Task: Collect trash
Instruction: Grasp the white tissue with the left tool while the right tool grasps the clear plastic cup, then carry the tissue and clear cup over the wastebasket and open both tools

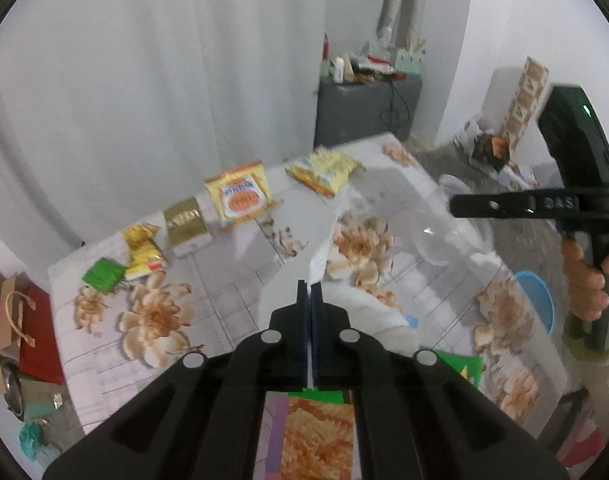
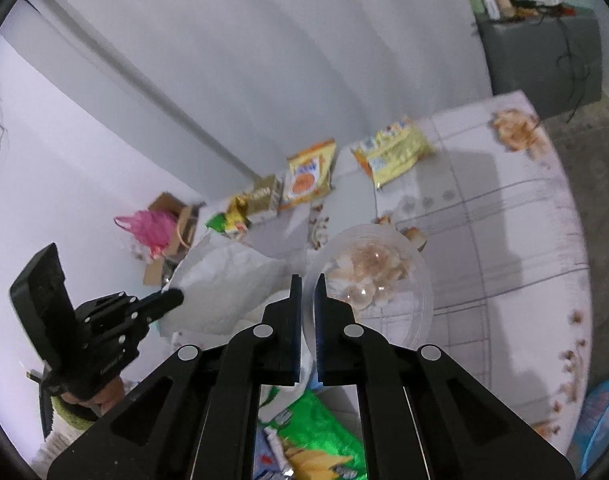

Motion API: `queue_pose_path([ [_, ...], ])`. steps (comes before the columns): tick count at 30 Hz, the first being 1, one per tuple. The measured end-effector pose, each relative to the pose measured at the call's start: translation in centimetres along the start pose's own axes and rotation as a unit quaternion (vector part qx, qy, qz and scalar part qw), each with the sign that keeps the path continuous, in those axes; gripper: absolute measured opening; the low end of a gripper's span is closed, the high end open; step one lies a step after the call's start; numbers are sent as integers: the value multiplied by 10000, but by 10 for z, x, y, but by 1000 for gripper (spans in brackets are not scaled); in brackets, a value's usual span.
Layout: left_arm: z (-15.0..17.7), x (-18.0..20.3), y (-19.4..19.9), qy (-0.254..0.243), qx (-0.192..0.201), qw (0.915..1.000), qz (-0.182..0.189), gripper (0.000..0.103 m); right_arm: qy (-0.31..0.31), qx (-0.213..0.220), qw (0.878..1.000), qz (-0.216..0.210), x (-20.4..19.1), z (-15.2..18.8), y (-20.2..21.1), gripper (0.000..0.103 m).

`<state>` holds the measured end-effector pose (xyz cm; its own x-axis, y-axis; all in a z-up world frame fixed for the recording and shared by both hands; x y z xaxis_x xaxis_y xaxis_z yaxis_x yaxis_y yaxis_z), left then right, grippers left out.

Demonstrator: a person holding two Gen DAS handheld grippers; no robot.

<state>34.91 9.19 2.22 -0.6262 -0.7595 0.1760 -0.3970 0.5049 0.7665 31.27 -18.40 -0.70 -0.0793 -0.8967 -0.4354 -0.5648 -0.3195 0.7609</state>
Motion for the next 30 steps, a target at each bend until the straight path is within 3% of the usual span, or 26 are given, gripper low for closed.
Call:
queue_pose_path([
  [6,-14,34,43,-113,412,9991,61,1,-157,549,9983,-134,17,14,72,4],
  [12,-27,102,56,-378,586,9953,679,1,-492,1027,9935,-38,57,54,140,4],
  [15,-31,149,45,-547,529,9902,1167,1,-808,1240,9889,133,89,82,171,4],
  [18,-33,201,23,-716,336,9821,1710,1,-1296,1460,9800,380,132,115,199,4],
  [23,-31,295,-35,-827,-281,9603,2651,1,-2246,1595,9585,729,204,175,227,4],
  [30,-7,431,-128,-1088,-1233,9267,3380,1,-3703,1722,9054,1162,311,258,243,4],
])
Point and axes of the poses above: each gripper's, at about its wrist camera, not at the fingertips, and y roughly against the way its jaws point, x to its right, z to its underside, the point moved 3 cm from there along -y, roughly the way its jaws point, and after that the axes turned 13 degrees about z, right-handed, at the moved point
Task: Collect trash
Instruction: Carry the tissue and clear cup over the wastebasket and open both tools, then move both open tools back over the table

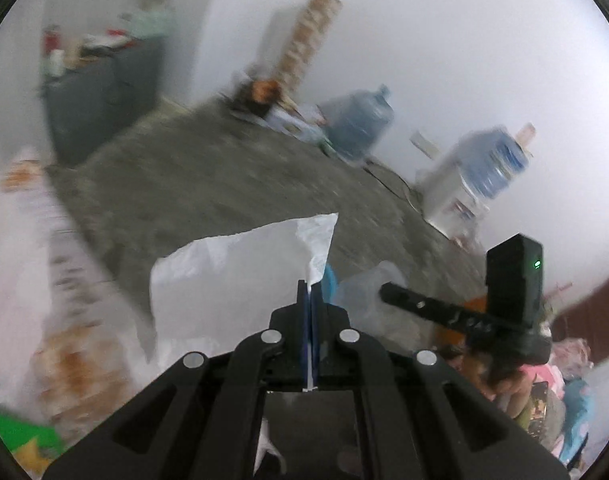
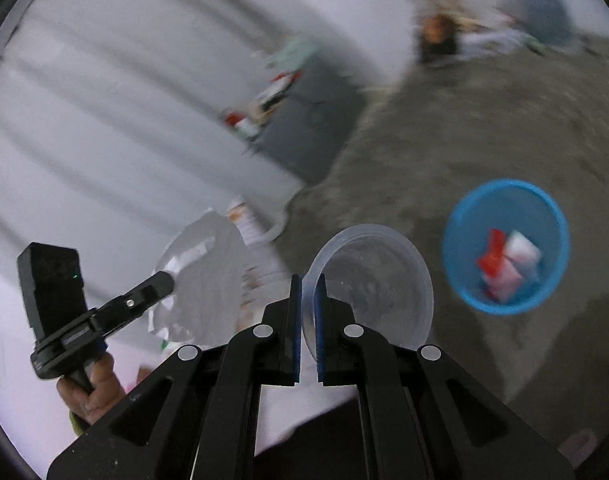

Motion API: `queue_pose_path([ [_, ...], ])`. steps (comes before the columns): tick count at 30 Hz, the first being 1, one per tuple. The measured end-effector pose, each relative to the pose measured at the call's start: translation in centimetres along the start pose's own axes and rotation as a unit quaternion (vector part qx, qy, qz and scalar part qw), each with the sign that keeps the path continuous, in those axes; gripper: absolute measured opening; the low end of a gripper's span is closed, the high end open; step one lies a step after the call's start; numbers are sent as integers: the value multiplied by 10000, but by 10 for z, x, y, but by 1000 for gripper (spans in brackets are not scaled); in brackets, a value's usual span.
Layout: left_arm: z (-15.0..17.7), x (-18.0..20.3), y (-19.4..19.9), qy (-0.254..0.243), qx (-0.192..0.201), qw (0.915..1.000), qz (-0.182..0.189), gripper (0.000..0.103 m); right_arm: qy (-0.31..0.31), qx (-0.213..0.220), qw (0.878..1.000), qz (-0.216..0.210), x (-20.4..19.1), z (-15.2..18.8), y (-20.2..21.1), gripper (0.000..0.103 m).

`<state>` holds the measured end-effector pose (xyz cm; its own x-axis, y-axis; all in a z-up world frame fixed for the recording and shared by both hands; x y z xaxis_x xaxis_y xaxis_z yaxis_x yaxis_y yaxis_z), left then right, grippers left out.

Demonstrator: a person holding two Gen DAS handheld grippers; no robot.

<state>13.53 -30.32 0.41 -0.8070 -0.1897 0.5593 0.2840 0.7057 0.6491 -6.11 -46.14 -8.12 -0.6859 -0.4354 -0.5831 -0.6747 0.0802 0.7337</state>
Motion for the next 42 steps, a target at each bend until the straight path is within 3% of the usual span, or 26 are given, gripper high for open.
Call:
queue_pose_path([
  [6,-10,5,-101,153,-483,9980,380,1,-813,-58,9963,260,74,-6,-21,4],
  [10,-11,-18,-160,516,-711,9949,504,1,-1230,-162,9917,328,107,-7,-39,4],
  [17,0,-71,-234,1373,-935,9853,395,2,-1859,-282,9816,346,146,-15,-78,6],
  [18,1,-79,-242,1458,-987,9837,355,4,-1931,-296,9800,369,151,-17,-83,7],
  [20,4,-95,-252,1597,-1076,9811,169,23,-1998,-295,9783,469,157,-24,-99,8],
  [22,3,-105,-265,1652,-1125,9797,-123,33,-2027,-461,9762,621,163,-29,-125,19],
  [24,2,-111,-268,1669,-1149,9790,-236,36,-2062,-586,9737,769,170,-30,-142,38],
  [27,3,-111,-265,1724,-1132,9782,-260,40,-2026,-801,9704,1046,173,-27,-160,45],
  [33,2,-91,-250,1236,-1018,9865,-353,49,-1971,-801,9727,924,170,-20,-154,60],
  [42,1,-60,-178,727,-676,9944,-359,56,-2352,-886,9643,838,189,5,-143,64],
])
Point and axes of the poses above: each gripper's, at about its wrist camera, not at the fingertips, and y roughly against the way its jaws point, x to its right, z to its underside, the point moved 3 cm from there along -y, roughly the way its jaws point, and after that the axes turned 13 degrees about z, right-handed, at the moved point
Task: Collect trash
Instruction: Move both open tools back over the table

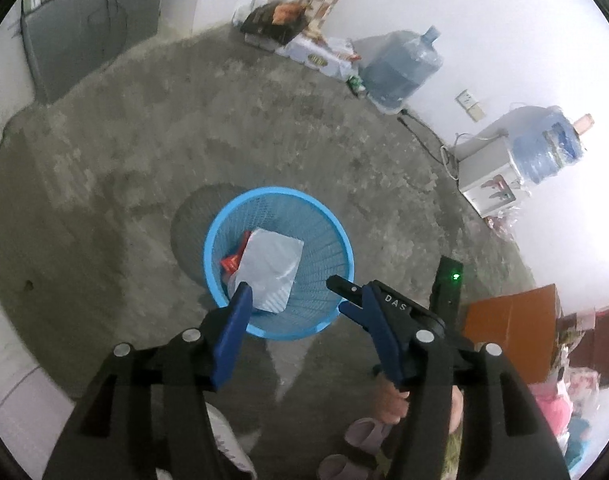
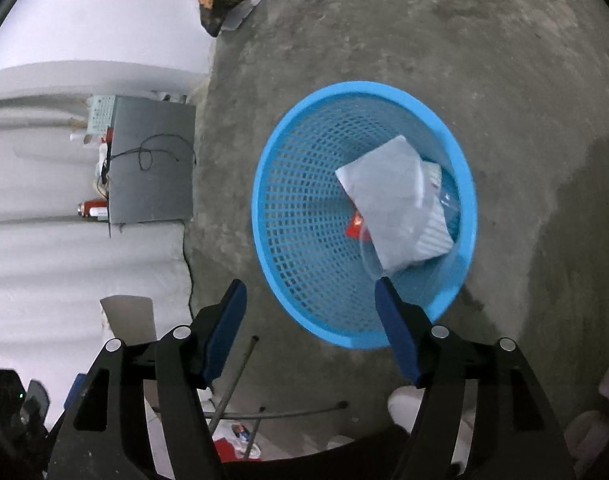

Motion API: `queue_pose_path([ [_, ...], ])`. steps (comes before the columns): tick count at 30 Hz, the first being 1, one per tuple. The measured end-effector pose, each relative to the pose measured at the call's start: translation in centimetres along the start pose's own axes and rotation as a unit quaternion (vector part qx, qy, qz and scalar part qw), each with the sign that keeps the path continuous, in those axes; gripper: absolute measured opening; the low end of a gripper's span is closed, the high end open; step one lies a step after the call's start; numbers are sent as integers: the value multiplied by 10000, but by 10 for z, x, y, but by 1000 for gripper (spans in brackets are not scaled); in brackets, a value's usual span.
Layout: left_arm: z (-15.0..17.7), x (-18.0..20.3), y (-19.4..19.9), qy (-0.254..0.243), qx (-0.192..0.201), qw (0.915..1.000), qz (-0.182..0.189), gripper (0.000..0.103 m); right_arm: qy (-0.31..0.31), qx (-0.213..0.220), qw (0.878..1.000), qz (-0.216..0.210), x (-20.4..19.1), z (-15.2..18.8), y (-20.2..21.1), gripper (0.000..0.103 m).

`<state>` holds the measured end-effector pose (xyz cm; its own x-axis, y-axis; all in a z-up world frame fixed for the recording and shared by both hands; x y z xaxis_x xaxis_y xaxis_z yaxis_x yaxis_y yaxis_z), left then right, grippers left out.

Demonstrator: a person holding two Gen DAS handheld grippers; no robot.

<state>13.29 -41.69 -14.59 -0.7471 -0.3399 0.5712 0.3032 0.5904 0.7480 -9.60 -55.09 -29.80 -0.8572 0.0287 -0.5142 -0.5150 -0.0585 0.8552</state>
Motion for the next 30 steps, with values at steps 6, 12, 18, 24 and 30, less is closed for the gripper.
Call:
queue_pose_path([
  [6,27,13,70,-392,296,9988,-29,59,270,220,9992,195,-9,44,28,64],
  [12,78,6,165,-584,858,9939,-376,68,1317,713,9867,632,-55,105,65,72],
  [18,135,-16,268,-243,1751,9807,-838,75,2618,1074,9577,532,-123,156,103,77],
  [24,202,-33,355,42,2655,9555,-1284,82,3471,1188,9301,191,-171,211,127,78],
  [30,264,-45,407,244,3196,9304,-1778,84,4074,1083,9068,53,-199,259,129,78],
])
Point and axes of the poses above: each gripper's, at about its wrist camera, not at the fingertips, and y roughly against the way its jaws point, x to its right, z to its underside, the point moved 3 cm from there along -y, roughly the way its jaws point, and after that the axes turned 13 degrees about z, right-handed, at the moved point
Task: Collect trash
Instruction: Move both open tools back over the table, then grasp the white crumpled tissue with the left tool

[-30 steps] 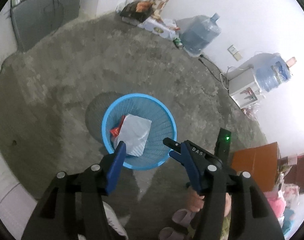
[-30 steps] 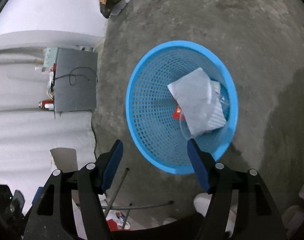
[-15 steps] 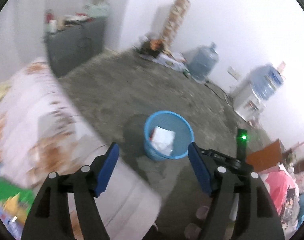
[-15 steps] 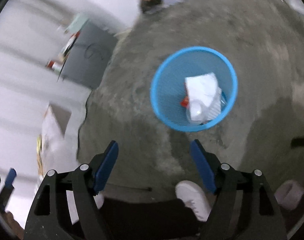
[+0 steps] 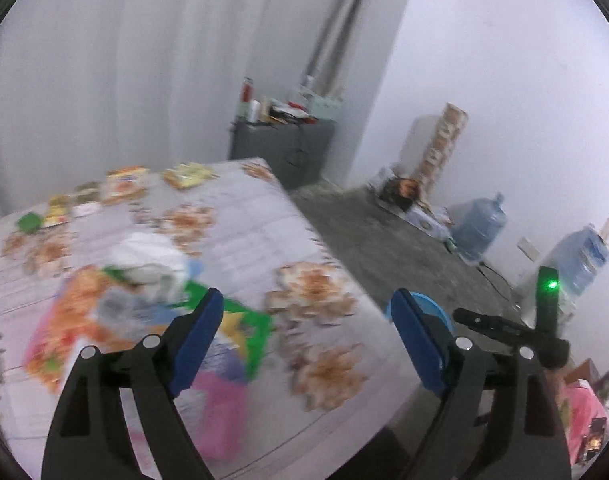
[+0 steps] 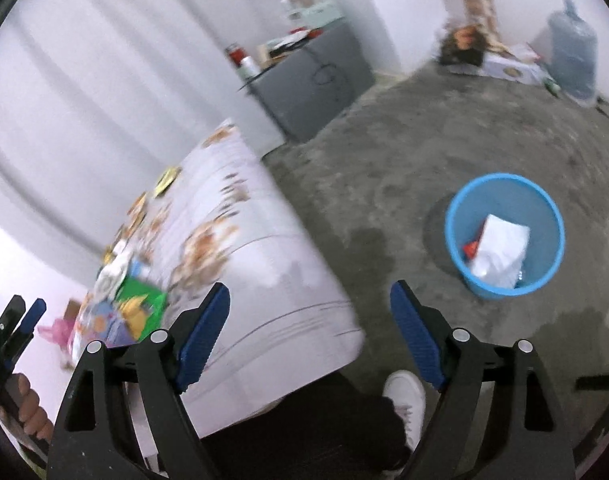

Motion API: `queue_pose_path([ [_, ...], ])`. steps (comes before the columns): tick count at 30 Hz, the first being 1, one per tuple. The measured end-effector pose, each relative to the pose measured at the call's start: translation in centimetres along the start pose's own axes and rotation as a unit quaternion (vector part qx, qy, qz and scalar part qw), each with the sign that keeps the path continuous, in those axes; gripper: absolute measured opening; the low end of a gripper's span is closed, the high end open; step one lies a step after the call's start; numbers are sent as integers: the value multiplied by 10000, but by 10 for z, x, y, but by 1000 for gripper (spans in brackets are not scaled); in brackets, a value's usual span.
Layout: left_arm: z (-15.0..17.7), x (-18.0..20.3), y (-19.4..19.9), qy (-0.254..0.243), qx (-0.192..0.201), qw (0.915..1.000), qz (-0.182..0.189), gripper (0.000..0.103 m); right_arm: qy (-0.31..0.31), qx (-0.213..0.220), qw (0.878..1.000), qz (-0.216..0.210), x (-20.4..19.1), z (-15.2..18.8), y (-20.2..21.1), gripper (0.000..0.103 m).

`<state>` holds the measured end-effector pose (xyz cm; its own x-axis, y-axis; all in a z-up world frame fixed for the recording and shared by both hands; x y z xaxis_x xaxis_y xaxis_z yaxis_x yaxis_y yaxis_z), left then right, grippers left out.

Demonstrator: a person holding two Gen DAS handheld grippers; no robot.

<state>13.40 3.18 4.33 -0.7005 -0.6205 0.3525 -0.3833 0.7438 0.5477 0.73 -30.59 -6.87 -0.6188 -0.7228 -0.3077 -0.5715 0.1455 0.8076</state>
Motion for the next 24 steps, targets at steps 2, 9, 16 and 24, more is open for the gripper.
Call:
queue_pose_path([
  [2,7,-12,20,48,137,9998,-169,85,161,16,9998,-86,-15,4,7,79],
  [9,48,-56,72,573,433,9954,-639,86,769,-123,9960,-448,-71,17,13,78],
  [16,76,-87,90,746,464,9908,-1031,86,1169,-381,9903,-645,-114,29,7,78],
  [24,95,-101,88,645,323,9916,-1078,86,1322,-629,9855,-857,-133,37,-1,78],
])
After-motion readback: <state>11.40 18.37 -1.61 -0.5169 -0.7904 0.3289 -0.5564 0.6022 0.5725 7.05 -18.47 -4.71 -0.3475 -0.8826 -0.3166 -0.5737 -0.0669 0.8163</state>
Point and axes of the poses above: each gripper's, at about its wrist camera, not at the fingertips, and y roughly against the way its jaws point, x to its right, z to its underside, the point moved 3 cm from there along -y, roughly the way its jaws point, and after that the axes turned 13 degrees about z, right-handed, at the moved point
